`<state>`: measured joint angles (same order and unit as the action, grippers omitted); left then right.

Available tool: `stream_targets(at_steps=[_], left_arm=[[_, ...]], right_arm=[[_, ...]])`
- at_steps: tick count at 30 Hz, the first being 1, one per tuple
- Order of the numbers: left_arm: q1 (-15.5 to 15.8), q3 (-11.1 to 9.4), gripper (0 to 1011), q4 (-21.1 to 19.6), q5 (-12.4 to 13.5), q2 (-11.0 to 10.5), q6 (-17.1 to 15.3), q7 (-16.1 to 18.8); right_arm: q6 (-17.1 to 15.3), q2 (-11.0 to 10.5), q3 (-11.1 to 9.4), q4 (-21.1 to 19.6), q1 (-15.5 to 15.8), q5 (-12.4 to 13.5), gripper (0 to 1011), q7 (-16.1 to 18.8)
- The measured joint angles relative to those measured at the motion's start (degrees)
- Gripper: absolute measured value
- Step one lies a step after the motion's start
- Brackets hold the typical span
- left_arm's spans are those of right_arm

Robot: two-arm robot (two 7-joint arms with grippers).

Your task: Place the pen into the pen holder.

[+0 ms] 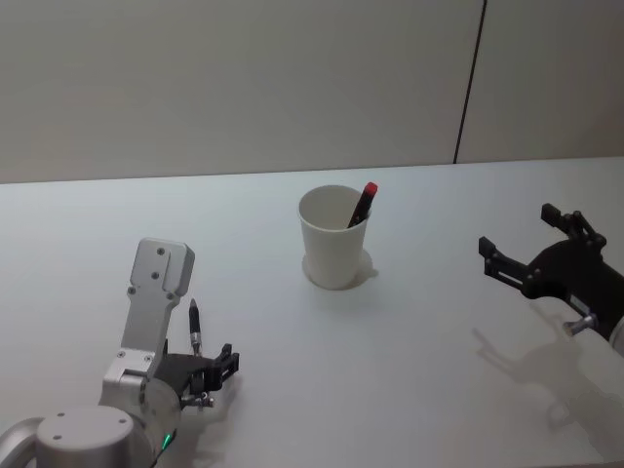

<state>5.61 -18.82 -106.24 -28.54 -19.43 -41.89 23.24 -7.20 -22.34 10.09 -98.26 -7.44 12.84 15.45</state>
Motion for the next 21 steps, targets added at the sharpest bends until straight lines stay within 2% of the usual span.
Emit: stream_targets(at_steps=[1, 5, 9, 10, 11, 12, 17, 19, 21], left_arm=[[0.0, 0.0, 896, 0.1, 0.1, 0.1, -0.1, 0.0], [-0.1, 0.1, 834, 0.3, 0.2, 0.5, -0.4, -0.1], [-0.1, 0.2, 657, 0.6, 0.3, 0.8, -0.8, -0.2], [-0.2, 0.2, 657, 0.7, 0.4, 1.0, -0.9, -0.3], [-0.2, 0.2, 596, 0.7, 0.4, 1.1, -1.0, -0.3], [-0.2, 0.2, 596, 0.8, 0.4, 1.2, -1.0, -0.3], [-0.4, 0.2, 438, 1.2, 0.5, 1.6, -1.4, -0.5], [-0.6, 0.3, 329, 1.4, 0.6, 1.8, -1.5, -0.5], [-0.6, 0.3, 293, 1.4, 0.7, 1.9, -1.5, -0.5]], right_arm=[[0.0, 0.0, 0.0, 0.0, 0.0, 0.0, 1001, 0.0], [0.0, 0.0, 0.0, 0.0, 0.0, 0.0, 1001, 0.0], [0.0, 0.0, 0.0, 0.0, 0.0, 0.0, 1001, 0.0], [0.0, 0.0, 0.0, 0.0, 0.0, 0.0, 1001, 0.0], [0.0, 0.0, 0.0, 0.0, 0.0, 0.0, 1001, 0.0], [0.0, 0.0, 0.0, 0.0, 0.0, 0.0, 1001, 0.0], [0.0, 0.0, 0.0, 0.0, 0.0, 0.0, 1001, 0.0], [0.0, 0.0, 0.0, 0.0, 0.0, 0.0, 1001, 0.0], [0.0, 0.0, 0.0, 0.0, 0.0, 0.0, 1001, 0.0]])
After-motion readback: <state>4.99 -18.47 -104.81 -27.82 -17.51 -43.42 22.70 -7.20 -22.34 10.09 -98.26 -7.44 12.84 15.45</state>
